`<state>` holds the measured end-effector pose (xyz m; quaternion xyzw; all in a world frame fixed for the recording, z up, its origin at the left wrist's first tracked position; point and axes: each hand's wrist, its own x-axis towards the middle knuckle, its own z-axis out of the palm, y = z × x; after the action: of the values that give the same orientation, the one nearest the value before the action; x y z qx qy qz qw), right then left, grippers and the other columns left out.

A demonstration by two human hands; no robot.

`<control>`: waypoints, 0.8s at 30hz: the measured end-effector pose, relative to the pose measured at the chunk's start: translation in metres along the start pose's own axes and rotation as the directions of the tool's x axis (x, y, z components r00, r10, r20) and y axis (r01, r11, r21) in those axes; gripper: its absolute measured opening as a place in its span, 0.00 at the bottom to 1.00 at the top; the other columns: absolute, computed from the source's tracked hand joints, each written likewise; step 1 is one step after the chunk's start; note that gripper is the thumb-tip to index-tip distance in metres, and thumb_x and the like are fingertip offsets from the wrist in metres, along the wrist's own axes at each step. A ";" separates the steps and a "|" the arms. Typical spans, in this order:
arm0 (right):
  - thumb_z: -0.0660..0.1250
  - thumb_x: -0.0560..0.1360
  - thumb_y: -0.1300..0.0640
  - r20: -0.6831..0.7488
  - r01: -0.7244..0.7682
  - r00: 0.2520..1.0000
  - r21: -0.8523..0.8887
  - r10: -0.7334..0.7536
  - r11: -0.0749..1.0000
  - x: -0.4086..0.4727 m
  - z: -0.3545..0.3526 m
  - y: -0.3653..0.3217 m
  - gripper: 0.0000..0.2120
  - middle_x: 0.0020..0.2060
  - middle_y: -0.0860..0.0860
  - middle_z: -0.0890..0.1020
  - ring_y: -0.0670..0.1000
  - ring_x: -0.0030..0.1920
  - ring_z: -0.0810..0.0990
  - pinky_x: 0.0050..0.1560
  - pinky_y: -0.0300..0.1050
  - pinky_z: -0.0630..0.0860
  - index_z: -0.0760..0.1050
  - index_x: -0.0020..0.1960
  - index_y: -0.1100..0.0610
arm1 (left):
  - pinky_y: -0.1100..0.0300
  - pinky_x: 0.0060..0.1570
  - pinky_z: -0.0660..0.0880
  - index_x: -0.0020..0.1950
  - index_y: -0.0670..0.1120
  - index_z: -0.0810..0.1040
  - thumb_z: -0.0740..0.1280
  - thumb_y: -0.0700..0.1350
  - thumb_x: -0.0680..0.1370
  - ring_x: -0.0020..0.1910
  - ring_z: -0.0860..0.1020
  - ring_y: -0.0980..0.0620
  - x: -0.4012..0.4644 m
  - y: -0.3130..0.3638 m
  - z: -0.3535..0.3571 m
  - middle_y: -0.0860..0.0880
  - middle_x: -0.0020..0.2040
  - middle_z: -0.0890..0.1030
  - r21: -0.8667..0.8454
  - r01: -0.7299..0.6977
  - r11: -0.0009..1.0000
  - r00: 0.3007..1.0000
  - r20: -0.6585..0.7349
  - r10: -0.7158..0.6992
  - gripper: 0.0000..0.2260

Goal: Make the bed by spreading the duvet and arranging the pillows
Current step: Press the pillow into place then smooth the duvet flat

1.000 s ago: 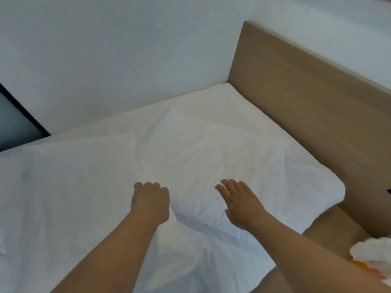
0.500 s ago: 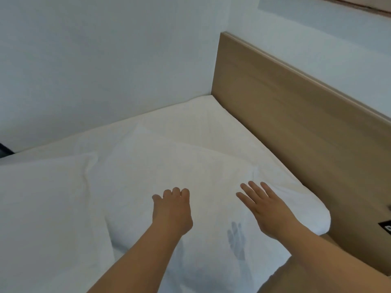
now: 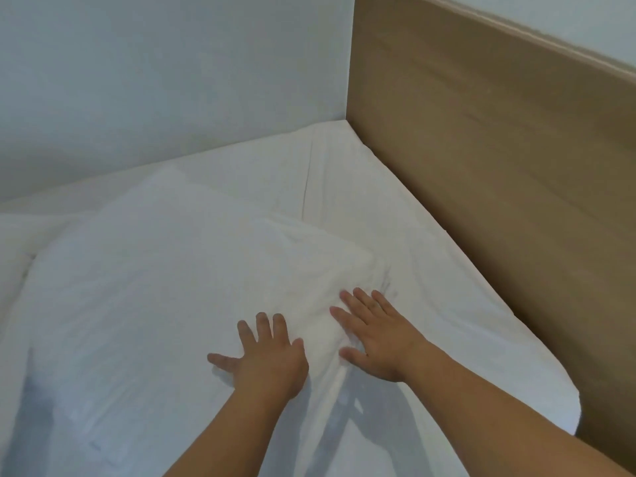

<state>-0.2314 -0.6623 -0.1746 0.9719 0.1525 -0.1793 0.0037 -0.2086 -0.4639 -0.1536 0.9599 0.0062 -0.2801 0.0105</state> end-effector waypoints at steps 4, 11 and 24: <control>0.39 0.78 0.34 -0.113 0.080 0.990 -0.001 -0.080 0.997 0.030 0.070 0.030 0.31 0.75 0.44 0.29 0.48 0.73 0.25 0.72 0.50 0.28 0.34 0.77 0.41 | 0.22 0.62 0.44 0.79 0.47 0.50 0.43 0.58 0.81 0.77 0.45 0.38 0.025 0.010 0.082 0.44 0.79 0.49 0.019 -0.032 0.999 0.968 -0.247 0.036 0.29; 0.48 0.80 0.41 -0.476 0.098 0.872 -0.070 -0.120 0.993 0.064 0.186 0.035 0.31 0.79 0.52 0.48 0.53 0.78 0.43 0.74 0.56 0.45 0.48 0.79 0.51 | 0.22 0.62 0.45 0.77 0.43 0.58 0.46 0.58 0.79 0.76 0.54 0.37 0.052 0.008 0.153 0.39 0.77 0.58 0.164 -0.020 0.986 0.845 -0.524 0.104 0.31; 0.75 0.63 0.48 -0.466 0.141 0.807 -0.446 -0.364 0.884 0.020 0.184 0.034 0.57 0.78 0.53 0.42 0.55 0.78 0.39 0.76 0.57 0.41 0.41 0.79 0.49 | 0.16 0.52 0.37 0.72 0.40 0.24 0.65 0.66 0.72 0.70 0.28 0.29 -0.029 0.037 0.225 0.36 0.71 0.23 0.335 0.226 0.915 0.912 -0.404 -0.077 0.56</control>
<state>-0.2673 -0.7006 -0.3555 0.9319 0.3105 0.1350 0.1301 -0.3530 -0.5063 -0.3269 0.9765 0.0304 -0.0835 -0.1965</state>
